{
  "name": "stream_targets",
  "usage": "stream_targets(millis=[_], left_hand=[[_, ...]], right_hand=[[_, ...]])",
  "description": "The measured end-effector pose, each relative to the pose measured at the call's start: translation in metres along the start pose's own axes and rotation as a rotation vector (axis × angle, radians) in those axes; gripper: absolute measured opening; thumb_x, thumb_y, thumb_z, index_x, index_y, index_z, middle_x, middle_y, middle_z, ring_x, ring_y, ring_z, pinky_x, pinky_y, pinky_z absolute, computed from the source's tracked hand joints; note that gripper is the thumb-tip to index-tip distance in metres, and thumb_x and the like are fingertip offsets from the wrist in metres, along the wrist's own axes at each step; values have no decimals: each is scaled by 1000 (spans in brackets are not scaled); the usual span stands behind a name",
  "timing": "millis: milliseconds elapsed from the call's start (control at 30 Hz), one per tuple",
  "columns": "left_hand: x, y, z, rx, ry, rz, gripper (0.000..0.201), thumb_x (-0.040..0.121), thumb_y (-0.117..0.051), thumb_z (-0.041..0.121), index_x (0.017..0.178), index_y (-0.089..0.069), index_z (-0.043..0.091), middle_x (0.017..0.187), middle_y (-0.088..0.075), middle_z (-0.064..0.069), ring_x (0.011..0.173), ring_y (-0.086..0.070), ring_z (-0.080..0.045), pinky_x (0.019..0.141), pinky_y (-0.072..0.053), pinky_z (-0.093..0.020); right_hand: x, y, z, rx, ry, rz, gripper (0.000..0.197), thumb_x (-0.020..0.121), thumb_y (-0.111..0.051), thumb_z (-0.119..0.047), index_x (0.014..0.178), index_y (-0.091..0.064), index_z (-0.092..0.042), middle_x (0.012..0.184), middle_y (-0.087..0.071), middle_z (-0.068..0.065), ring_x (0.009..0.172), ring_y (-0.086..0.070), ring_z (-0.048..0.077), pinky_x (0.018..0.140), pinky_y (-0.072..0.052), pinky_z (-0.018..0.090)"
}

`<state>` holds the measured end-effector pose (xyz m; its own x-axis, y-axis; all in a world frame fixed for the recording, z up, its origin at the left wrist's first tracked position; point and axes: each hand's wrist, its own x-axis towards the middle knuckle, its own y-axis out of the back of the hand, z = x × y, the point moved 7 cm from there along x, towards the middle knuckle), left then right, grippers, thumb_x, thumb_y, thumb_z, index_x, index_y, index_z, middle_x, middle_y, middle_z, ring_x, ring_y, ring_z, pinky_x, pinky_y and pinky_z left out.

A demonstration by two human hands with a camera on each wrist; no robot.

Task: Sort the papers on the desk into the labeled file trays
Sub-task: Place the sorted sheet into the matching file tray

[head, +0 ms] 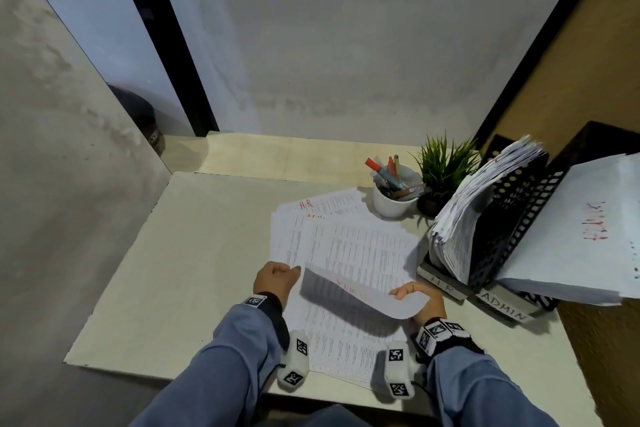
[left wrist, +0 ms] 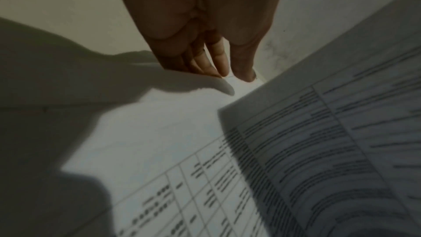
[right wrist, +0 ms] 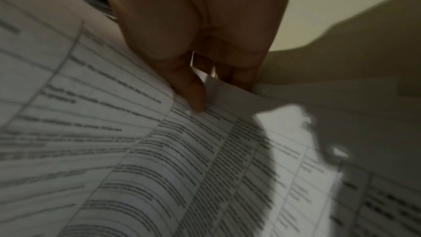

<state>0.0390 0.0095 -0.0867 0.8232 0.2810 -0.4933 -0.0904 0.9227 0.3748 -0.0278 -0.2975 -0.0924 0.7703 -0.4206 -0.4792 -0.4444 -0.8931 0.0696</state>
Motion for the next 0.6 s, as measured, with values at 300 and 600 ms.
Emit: stream_targets(millis=[300, 600], left_hand=[[-5, -18, 23, 168, -140, -86, 37, 74, -72, 9, 100, -47, 16, 102, -53, -5, 89, -50, -19, 73, -41, -24], [5, -2, 34, 137, -148, 12, 11, 83, -65, 9, 91, -59, 4, 96, -64, -15, 92, -60, -33, 75, -44, -28]], right_hand=[[6, 4, 12, 177, -121, -43, 52, 80, -32, 20, 38, -52, -5, 47, -65, 8, 58, -58, 26, 51, -49, 24], [1, 12, 4, 276, -189, 50, 48, 72, -31, 14, 29, -41, -6, 35, -52, 10, 30, -50, 19, 33, -38, 14]])
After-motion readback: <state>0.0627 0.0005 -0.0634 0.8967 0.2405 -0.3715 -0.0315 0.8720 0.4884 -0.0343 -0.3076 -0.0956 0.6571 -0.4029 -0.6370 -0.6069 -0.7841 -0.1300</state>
